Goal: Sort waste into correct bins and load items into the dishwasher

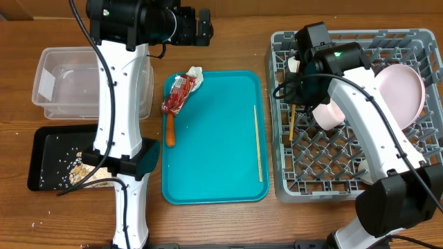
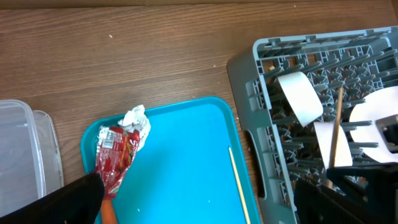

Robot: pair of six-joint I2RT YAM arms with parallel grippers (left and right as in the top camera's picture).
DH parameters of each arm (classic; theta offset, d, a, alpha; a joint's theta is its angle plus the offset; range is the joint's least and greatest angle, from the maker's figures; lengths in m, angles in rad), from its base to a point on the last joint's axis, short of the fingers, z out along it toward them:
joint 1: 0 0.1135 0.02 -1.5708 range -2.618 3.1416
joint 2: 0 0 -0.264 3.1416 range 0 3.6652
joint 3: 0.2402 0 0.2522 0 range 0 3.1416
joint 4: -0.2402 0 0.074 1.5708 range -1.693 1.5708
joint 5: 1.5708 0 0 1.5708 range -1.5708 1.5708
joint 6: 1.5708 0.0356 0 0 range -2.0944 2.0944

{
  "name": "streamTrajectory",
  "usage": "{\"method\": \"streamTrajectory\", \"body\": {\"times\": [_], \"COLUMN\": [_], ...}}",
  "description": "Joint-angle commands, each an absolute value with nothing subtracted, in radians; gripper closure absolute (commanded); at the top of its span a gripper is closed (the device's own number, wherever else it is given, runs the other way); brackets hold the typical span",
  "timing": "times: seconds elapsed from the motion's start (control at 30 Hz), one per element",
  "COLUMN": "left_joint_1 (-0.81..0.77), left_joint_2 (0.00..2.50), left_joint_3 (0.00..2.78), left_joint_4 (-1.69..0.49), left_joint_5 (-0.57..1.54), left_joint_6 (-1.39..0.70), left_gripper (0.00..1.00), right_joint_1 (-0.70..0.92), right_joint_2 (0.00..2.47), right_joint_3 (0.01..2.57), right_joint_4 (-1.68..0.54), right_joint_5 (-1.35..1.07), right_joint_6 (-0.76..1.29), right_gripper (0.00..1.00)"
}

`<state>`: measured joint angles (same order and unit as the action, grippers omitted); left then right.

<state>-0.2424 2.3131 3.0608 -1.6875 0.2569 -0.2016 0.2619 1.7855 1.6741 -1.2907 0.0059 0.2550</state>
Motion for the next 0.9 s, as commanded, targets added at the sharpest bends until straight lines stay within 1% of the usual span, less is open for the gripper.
{"method": "streamTrajectory", "body": {"times": [0.0,0.07,0.1,0.13,0.17,0.2,0.27,0.33,0.43,0.5,0.63,0.77,0.87], "left_joint_1": [-0.247,-0.247,-0.247,-0.247,-0.247,-0.247,-0.247,-0.247,-0.248,-0.248,-0.248,-0.248,-0.248], "left_joint_2": [2.318,2.318,2.318,2.318,2.318,2.318,2.318,2.318,2.318,2.318,2.318,2.318,2.318], "left_joint_3": [3.064,3.064,3.064,3.064,3.064,3.064,3.064,3.064,3.064,3.064,3.064,3.064,3.064], "left_joint_4": [-1.689,-1.689,-1.689,-1.689,-1.689,-1.689,-1.689,-1.689,-1.689,-1.689,-1.689,-1.689,-1.689], "left_joint_5": [0.252,0.251,0.252,0.252,0.252,0.252,0.252,0.252,0.252,0.252,0.252,0.252,0.252], "left_joint_6": [-0.179,-0.179,-0.179,-0.179,-0.179,-0.179,-0.179,-0.179,-0.179,-0.179,-0.179,-0.179,-0.179], "left_gripper": [0.0,0.0,0.0,0.0,0.0,0.0,0.0,0.0,0.0,0.0,0.0,0.0,0.0], "right_joint_1": [0.266,0.271,0.276,0.282,0.288,0.291,0.297,0.308,0.336,0.362,0.414,0.461,0.506], "right_joint_2": [1.787,1.787,1.787,1.787,1.785,1.778,1.76,1.734,1.699,1.699,1.725,1.76,1.781], "right_joint_3": [1.61,1.572,1.562,1.56,1.561,1.565,1.573,1.579,1.579,1.576,1.529,1.43,1.361], "right_joint_4": [-1.269,-1.245,-1.247,-1.253,-1.256,-1.259,-1.267,-1.27,-1.265,-1.266,-1.236,-1.158,-1.095], "right_joint_5": [0.016,-0.011,-0.036,-0.047,-0.045,-0.046,-0.046,-0.054,-0.115,-0.141,-0.097,-0.099,-0.111], "right_joint_6": [0.207,0.192,0.164,0.147,0.143,0.141,0.144,0.152,0.153,0.17,0.259,0.337,0.351], "right_gripper": [0.96,0.91,0.86,0.76,0.69,0.64,0.56,0.53,0.43,0.42,0.42,0.48,0.49]}}
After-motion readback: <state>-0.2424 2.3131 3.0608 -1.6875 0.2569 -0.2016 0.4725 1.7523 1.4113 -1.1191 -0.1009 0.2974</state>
